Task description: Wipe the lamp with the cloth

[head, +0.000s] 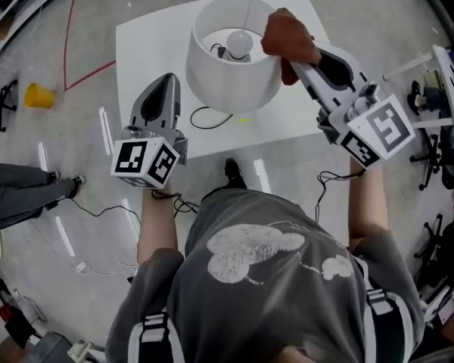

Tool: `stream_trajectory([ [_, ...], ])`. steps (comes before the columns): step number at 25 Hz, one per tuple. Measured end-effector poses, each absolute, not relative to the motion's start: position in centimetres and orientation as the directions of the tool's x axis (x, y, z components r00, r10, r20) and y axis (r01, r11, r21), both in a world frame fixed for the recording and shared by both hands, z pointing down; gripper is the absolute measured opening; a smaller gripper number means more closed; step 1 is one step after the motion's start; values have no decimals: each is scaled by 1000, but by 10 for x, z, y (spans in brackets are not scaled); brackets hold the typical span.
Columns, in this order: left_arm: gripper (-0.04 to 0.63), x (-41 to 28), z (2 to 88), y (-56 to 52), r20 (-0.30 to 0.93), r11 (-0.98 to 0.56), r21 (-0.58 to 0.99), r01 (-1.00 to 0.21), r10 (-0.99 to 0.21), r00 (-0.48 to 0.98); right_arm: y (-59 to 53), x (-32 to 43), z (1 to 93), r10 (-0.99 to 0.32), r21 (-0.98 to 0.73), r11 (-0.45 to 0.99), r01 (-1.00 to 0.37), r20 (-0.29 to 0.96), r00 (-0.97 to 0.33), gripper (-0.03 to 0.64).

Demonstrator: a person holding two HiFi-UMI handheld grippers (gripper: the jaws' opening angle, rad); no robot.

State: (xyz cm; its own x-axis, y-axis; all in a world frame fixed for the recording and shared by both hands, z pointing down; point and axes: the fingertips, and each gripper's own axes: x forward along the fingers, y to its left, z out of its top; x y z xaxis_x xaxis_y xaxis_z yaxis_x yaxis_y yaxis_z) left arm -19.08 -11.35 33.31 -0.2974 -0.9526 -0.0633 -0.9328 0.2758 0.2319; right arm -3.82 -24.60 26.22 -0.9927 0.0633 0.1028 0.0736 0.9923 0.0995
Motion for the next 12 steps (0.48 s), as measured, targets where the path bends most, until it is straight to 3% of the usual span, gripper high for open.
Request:
stream_trajectory([
  [12,8,-106,331,-43,-51,278,228,-933,-953,-297,-160,-5,291,21,169,985,42,123,-992,58],
])
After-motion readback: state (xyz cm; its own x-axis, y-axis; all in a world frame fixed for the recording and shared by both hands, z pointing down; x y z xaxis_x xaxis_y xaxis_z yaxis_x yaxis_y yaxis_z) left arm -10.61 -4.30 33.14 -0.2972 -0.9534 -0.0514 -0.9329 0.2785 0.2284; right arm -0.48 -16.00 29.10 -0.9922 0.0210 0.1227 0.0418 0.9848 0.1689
